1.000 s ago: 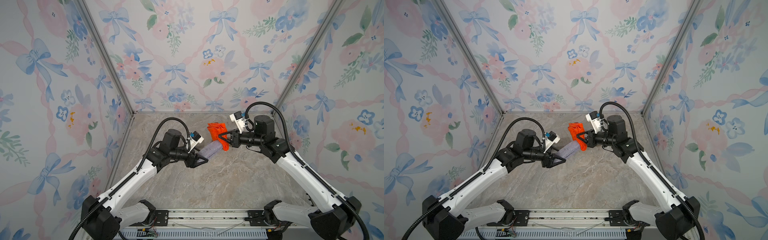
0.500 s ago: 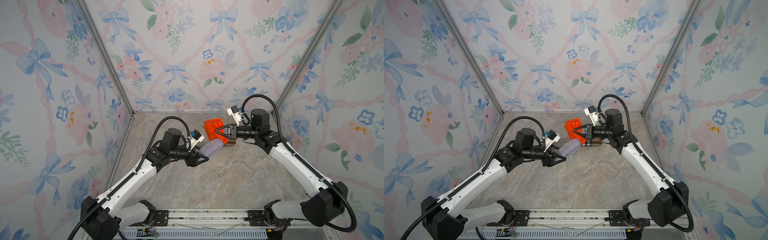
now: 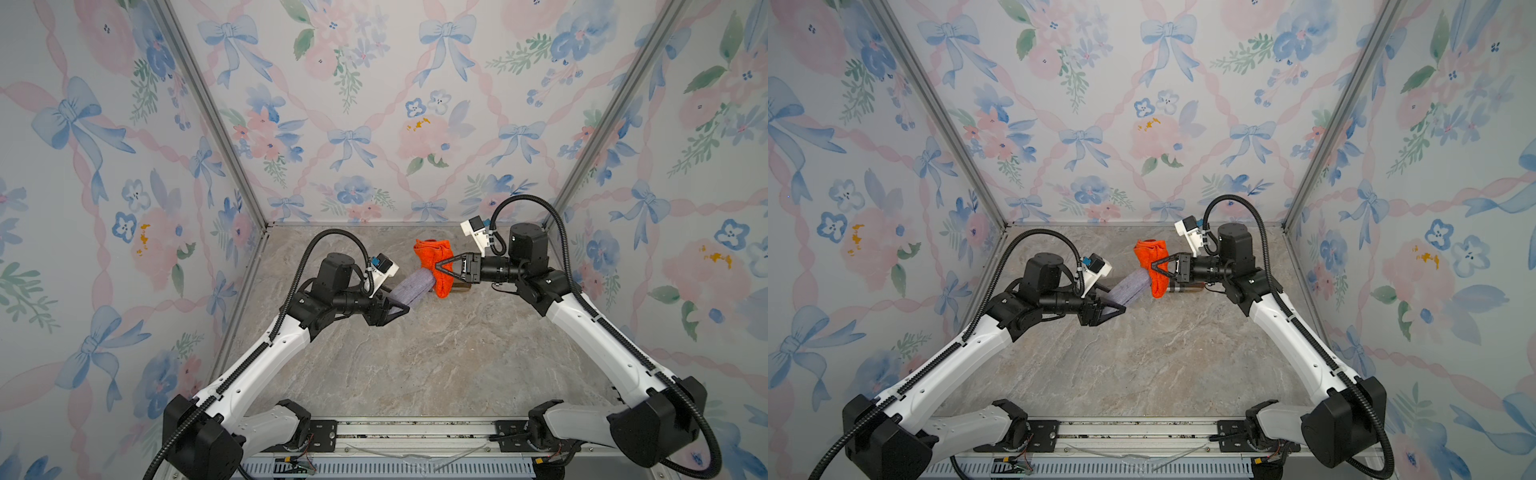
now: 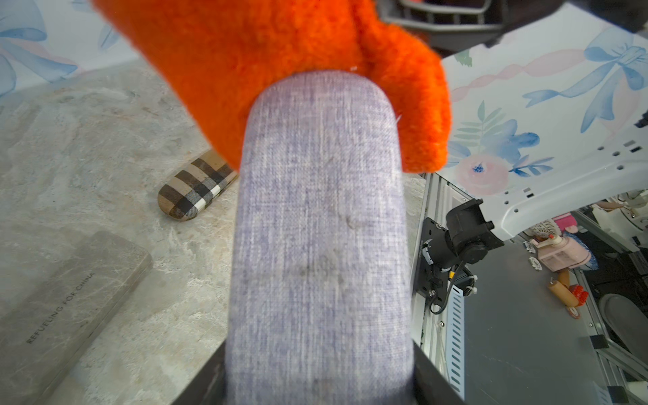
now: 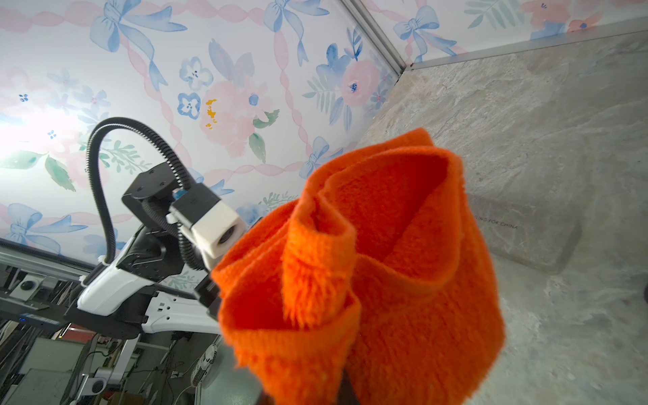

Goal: Wipe the eyeglass case
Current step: Wipe the dirt from the eyeglass case.

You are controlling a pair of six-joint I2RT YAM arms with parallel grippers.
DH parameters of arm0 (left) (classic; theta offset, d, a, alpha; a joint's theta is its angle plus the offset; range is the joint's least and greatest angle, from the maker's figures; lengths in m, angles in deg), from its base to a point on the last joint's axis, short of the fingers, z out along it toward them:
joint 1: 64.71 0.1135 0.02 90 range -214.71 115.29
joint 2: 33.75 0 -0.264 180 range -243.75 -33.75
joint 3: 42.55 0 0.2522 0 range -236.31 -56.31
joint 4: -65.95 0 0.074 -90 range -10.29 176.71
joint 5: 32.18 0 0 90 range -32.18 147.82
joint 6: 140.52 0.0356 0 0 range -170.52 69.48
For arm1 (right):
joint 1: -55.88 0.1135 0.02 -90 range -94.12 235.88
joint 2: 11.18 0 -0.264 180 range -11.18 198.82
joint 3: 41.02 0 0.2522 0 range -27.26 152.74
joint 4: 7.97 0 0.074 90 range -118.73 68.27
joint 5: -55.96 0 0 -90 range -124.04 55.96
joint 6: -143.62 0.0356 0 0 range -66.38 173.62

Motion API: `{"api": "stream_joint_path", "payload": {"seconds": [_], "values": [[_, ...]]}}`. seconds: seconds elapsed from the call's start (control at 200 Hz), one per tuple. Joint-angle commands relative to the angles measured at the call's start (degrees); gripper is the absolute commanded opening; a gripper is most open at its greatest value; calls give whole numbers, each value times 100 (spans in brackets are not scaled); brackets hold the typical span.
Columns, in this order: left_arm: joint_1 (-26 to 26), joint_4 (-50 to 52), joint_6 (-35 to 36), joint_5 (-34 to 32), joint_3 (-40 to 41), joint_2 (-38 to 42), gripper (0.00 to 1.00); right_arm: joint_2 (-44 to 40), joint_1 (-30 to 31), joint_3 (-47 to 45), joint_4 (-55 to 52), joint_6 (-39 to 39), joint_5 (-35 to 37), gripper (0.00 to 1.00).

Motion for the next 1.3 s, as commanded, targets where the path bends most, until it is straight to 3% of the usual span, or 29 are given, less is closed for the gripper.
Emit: {"api": "stream_joint_path", "payload": {"seconds": [0.0,0.09,0.24,0.38,0.57,0.77,0.885,1.03,1.29], "values": [[65,-408,-198,-137,-217,-178,13,-510,-52,77,-329,126,-464,0],[86,-499,-347,60,-229,-195,12,-912,-210,-32,-280,-6,-305,0],[221,-548,-845,1080,-510,-157,13,-1573,-629,-701,428,41,129,0],[256,-978,-1879,1627,-712,-149,13,-1916,-970,-1254,1541,481,286,0],[199,-2431,-3550,2109,-460,15,13,-2005,-129,-1446,2328,4,1090,0],[-181,-2526,-3787,2233,-445,45,13,-1318,1385,-1702,4000,-270,1764,0],[-309,-2141,-3641,2185,-445,65,14,-1013,1067,-1595,4537,96,1619,0],[-286,-2122,-3614,2262,-420,158,14,-1191,671,-1488,3973,-169,1647,0],[-111,-2473,-4041,2482,-561,-57,15,-1520,1714,-2423,4287,-133,1588,0]]}}
